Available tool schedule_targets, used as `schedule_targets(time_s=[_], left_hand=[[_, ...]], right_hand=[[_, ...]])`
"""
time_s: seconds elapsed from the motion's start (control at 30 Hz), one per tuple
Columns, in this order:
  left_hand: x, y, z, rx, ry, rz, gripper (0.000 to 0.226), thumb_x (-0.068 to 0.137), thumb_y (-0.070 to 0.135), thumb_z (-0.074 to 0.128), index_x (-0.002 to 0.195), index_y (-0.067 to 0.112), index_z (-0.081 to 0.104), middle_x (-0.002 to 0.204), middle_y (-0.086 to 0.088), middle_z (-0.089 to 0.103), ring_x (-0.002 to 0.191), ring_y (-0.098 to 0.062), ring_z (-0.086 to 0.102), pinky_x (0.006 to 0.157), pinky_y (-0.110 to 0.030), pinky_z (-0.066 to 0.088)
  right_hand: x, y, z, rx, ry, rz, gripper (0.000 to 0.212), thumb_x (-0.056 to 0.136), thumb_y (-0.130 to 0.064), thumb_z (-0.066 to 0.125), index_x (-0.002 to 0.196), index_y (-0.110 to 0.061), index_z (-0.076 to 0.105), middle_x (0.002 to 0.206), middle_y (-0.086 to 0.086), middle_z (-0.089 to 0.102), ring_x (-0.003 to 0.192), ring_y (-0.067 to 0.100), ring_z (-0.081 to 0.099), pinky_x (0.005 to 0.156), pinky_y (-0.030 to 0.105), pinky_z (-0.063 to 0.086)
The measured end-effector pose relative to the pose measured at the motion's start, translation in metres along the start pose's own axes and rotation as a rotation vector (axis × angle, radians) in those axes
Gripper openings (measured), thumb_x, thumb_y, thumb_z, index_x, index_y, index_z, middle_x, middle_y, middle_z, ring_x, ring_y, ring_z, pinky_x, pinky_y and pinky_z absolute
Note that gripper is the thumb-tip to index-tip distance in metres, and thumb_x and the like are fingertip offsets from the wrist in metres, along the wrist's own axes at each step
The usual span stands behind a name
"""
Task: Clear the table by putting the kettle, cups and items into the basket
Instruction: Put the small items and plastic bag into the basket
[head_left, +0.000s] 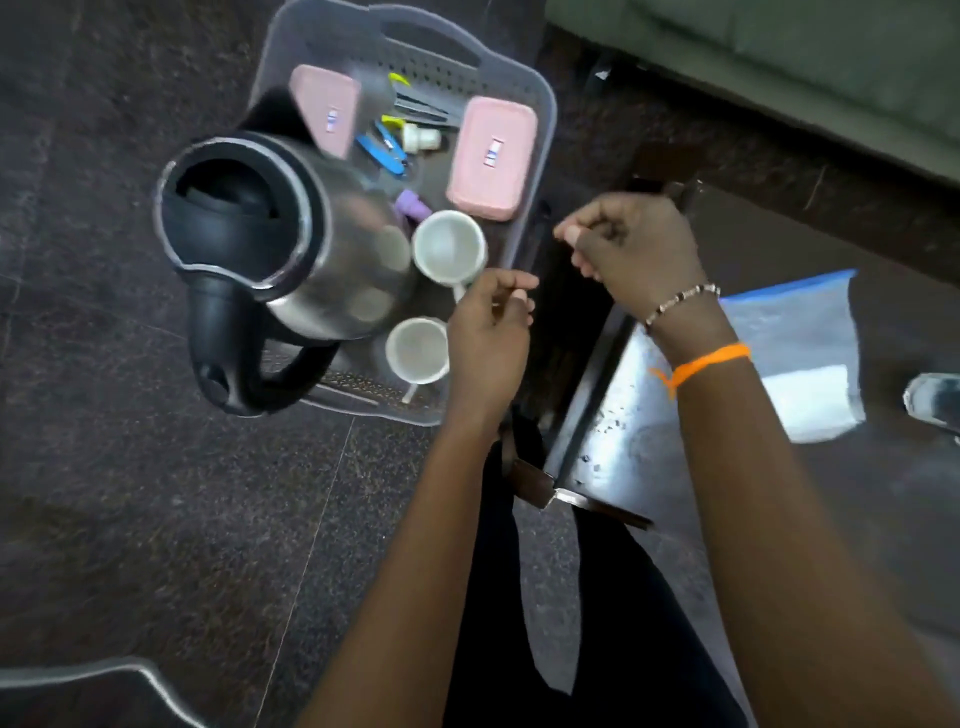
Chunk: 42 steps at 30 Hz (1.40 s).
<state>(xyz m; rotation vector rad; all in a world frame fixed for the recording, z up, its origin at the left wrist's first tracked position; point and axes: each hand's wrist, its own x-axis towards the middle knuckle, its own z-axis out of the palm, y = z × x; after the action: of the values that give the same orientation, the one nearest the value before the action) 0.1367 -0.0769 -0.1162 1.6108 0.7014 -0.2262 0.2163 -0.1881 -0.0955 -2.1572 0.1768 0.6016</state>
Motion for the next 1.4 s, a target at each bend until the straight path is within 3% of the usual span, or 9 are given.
schedule_targets(time_s=[0.1,0.17,0.37,0.67,0.83,0.97,1.1,1.27,1.4], left_hand=[[-0.022,-0.006,0.030,0.083,-0.114,-0.028,0.021,0.091,0.005,0.047,0.090,0.019,0.063,0.072,0.007,0.058,0.063,-0.001,0.053,0.066,-0.016,0.044],[-0.039,-0.012,0.053,0.156,-0.208,-0.053,0.020,0.092,0.007,0.047,0.092,0.019,0.062,0.075,0.008,0.058,0.065,-0.002,0.053,0.061,-0.011,0.044],[-0.088,-0.036,0.121,0.325,-0.431,-0.188,0.017,0.091,0.009,0.049,0.099,0.016,0.063,0.082,0.000,0.059,0.074,-0.013,0.054,0.073,-0.022,0.042],[-0.113,-0.082,0.205,0.550,-0.525,-0.288,0.023,0.092,0.013,0.045,0.106,0.011,0.063,0.110,-0.012,0.067,0.099,-0.025,0.061,0.096,-0.033,0.045],[-0.117,-0.098,0.236,0.522,-0.508,-0.331,0.022,0.093,0.014,0.044,0.106,0.012,0.062,0.097,-0.005,0.063,0.083,-0.017,0.058,0.080,-0.025,0.043],[-0.117,-0.110,0.240,0.608,-0.490,-0.323,0.027,0.091,0.012,0.044,0.113,0.011,0.061,0.119,-0.011,0.063,0.109,-0.027,0.058,0.097,-0.034,0.043],[-0.112,-0.113,0.239,0.523,-0.286,-0.360,0.039,0.091,0.013,0.047,0.130,0.013,0.044,0.120,-0.008,0.059,0.112,-0.024,0.055,0.085,-0.024,0.037],[-0.099,-0.109,0.224,0.169,-0.189,-0.494,0.083,0.089,0.033,0.059,0.149,0.017,0.004,0.125,0.008,0.042,0.111,-0.011,0.046,0.097,-0.028,0.032],[-0.104,-0.106,0.205,0.055,-0.273,-0.379,0.067,0.083,0.016,0.067,0.140,0.013,0.031,0.129,-0.006,0.056,0.108,-0.019,0.061,0.093,-0.036,0.050]], right_hand=[[-0.035,0.063,-0.026,-0.124,0.062,0.106,0.017,0.088,-0.009,0.055,0.094,-0.006,0.071,0.072,0.007,0.069,0.059,0.000,0.062,0.065,0.022,0.046],[-0.058,0.110,-0.044,-0.260,0.065,0.225,0.019,0.088,-0.011,0.056,0.098,-0.006,0.071,0.099,0.018,0.071,0.089,0.027,0.067,0.084,0.030,0.048],[-0.102,0.230,-0.072,-0.444,-0.210,0.485,0.048,0.090,-0.026,0.056,0.136,-0.017,0.046,0.154,0.014,0.022,0.144,0.027,0.022,0.115,0.034,0.021],[-0.070,0.329,-0.140,-0.295,0.109,0.484,0.042,0.092,-0.012,0.050,0.134,-0.008,0.048,0.151,0.016,0.032,0.143,0.021,0.026,0.114,0.026,0.017],[-0.046,0.358,-0.166,-0.238,0.110,0.488,0.034,0.088,-0.007,0.054,0.120,-0.007,0.063,0.147,0.010,0.040,0.138,0.024,0.034,0.117,0.032,0.025],[-0.050,0.359,-0.169,-0.090,0.092,0.496,0.033,0.084,-0.001,0.059,0.116,-0.003,0.066,0.106,0.009,0.063,0.093,0.014,0.052,0.067,0.004,0.037],[-0.079,0.335,-0.168,0.237,0.133,0.370,0.035,0.081,0.013,0.053,0.111,0.004,0.067,0.094,0.012,0.066,0.054,-0.005,0.053,0.058,0.004,0.040],[-0.118,0.313,-0.174,0.545,-0.079,0.200,0.058,0.079,0.026,0.044,0.127,-0.005,0.052,0.107,0.010,0.056,0.078,0.019,0.034,0.072,0.025,0.035],[-0.133,0.308,-0.179,0.565,-0.098,0.196,0.059,0.079,0.023,0.049,0.128,-0.010,0.052,0.101,0.003,0.059,0.074,0.012,0.040,0.072,0.019,0.041]])
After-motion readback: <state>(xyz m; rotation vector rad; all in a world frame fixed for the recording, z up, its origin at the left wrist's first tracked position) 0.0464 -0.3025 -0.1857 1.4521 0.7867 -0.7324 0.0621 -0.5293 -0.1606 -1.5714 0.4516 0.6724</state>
